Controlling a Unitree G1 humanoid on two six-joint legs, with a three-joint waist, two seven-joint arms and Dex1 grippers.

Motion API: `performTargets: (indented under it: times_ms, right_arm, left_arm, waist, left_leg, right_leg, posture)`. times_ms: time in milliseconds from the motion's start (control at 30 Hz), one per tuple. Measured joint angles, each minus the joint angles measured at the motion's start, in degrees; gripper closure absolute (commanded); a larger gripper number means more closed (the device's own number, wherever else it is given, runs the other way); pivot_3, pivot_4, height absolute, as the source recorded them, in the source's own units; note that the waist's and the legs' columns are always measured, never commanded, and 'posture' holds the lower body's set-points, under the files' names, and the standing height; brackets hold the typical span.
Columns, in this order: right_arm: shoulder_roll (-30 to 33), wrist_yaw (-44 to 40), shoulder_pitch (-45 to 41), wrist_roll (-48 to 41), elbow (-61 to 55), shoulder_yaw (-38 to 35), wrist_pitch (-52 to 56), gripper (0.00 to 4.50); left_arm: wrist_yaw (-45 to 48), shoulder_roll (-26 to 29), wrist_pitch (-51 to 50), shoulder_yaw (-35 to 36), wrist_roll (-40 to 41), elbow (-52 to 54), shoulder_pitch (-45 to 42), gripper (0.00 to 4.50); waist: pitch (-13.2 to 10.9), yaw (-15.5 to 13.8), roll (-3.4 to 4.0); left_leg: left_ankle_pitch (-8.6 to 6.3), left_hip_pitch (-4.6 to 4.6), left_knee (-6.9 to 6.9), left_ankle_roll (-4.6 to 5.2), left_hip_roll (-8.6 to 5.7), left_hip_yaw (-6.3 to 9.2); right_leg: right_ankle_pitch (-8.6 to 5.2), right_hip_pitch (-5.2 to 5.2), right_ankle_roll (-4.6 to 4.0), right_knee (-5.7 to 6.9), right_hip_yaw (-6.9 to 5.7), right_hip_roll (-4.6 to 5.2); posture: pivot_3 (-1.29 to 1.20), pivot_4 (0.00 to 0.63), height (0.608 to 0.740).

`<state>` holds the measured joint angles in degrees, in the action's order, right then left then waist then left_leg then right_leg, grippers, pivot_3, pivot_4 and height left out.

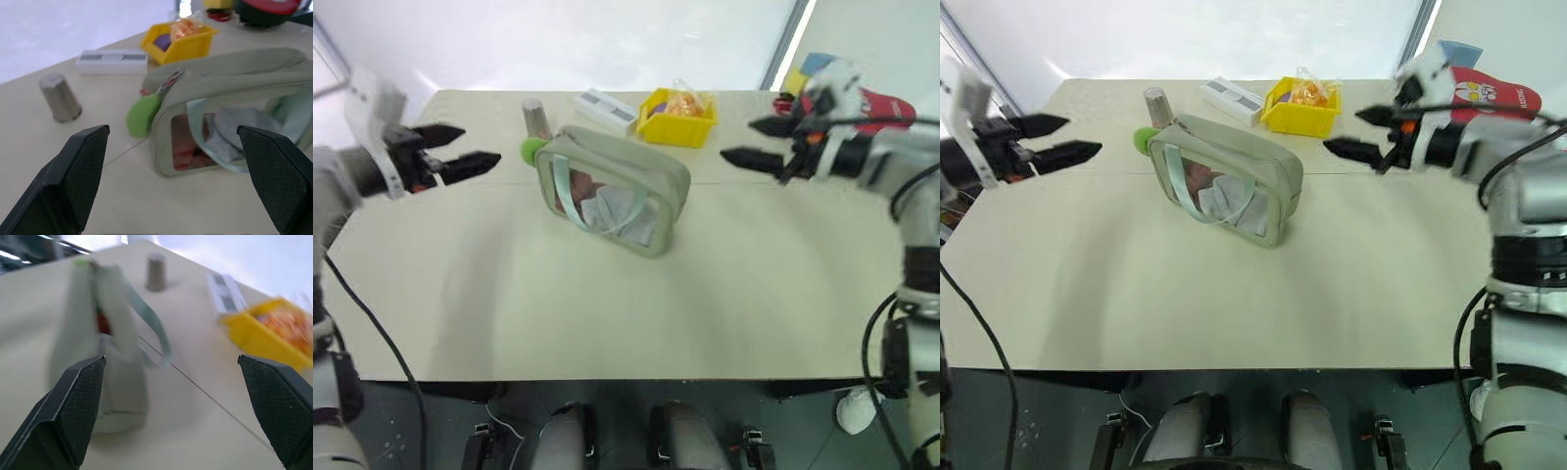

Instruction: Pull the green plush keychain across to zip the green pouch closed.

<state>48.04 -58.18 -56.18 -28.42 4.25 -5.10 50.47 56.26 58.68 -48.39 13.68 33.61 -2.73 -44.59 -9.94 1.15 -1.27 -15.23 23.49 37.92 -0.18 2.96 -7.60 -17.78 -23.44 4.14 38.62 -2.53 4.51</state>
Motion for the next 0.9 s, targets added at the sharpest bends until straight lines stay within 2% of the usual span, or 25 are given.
performTargets:
  times_ms: [100, 233, 467, 567, 700, 900]
  right_arm:
    - [-0.30, -1.51, -1.31, -1.08, -0.91, 1.93, 1.50, 0.00]
    - [-0.53, -1.10, -0.59, -0.32, -2.08, 4.50, 0.99, 0.00]
    - [-1.67, 0.20, -1.90, 0.10, -2.10, 4.78, 1.14, 0.00]
    - [-5.31, 2.43, -4.36, 0.06, -3.03, 5.98, 1.95, 0.00]
    - [-13.21, 7.13, -9.06, 0.21, -4.34, 8.32, 3.75, 0.00]
    - [-19.74, 12.33, -7.45, 8.71, -5.16, 20.55, -0.83, 0.00]
  left_arm:
    - [3.37, 1.02, 1.31, -2.41, -0.56, -1.44, -2.05, 0.03]
    - [3.30, 0.19, 2.55, -3.81, -1.72, -3.31, -3.01, 0.03]
    - [3.19, -0.41, 4.28, -4.20, -3.29, -4.03, -3.00, 0.03]
    - [2.84, -0.54, 4.24, -4.06, -3.60, -3.90, -2.78, 0.03]
    - [2.41, -0.70, 2.22, -3.07, -1.82, -1.58, -1.42, 0.03]
    - [-0.41, -3.66, -4.16, -1.07, 4.09, 10.02, 4.01, 0.03]
  waist:
    - [0.00, 0.00, 0.00]
    - [-0.02, -0.13, -0.02]
    - [-0.02, -0.20, -0.03]
    - [-0.02, 0.18, -0.03]
    - [-0.02, 0.63, -0.03]
    - [0.01, 0.80, -0.13]
  left_leg:
    - [-0.02, 0.01, 0.05, 0.05, -0.01, -0.05]
    - [0.02, 0.11, 0.08, -0.02, -0.01, -0.05]
    - [0.07, 0.97, 0.35, -0.08, -0.07, -0.09]
    - [0.08, 0.95, 0.34, -0.09, -0.03, -0.13]
    - [0.12, 0.95, 0.34, -0.14, 0.01, -0.08]
    - [0.10, 1.01, 0.41, -0.12, -0.12, -0.06]
  right_leg:
    - [0.00, 0.00, 0.00, 0.00, 0.01, 0.03]
    - [0.00, -0.09, 0.01, 0.00, 0.06, 0.02]
    - [0.02, -0.96, 0.04, 0.28, 0.06, 0.02]
    - [0.02, -1.05, 0.04, 0.41, 0.06, 0.01]
    - [0.02, -1.09, 0.03, 0.52, 0.07, 0.02]
    - [0.02, -1.04, 0.04, 0.50, 0.12, 0.09]
  posture:
    - [0.00, 0.150, 0.740]
    - [0.00, 0.150, 0.740]
    - [0.00, 0.150, 0.740]
    - [0.00, 0.150, 0.740]
    - [0.00, 0.150, 0.740]
    - [0.00, 0.150, 0.740]
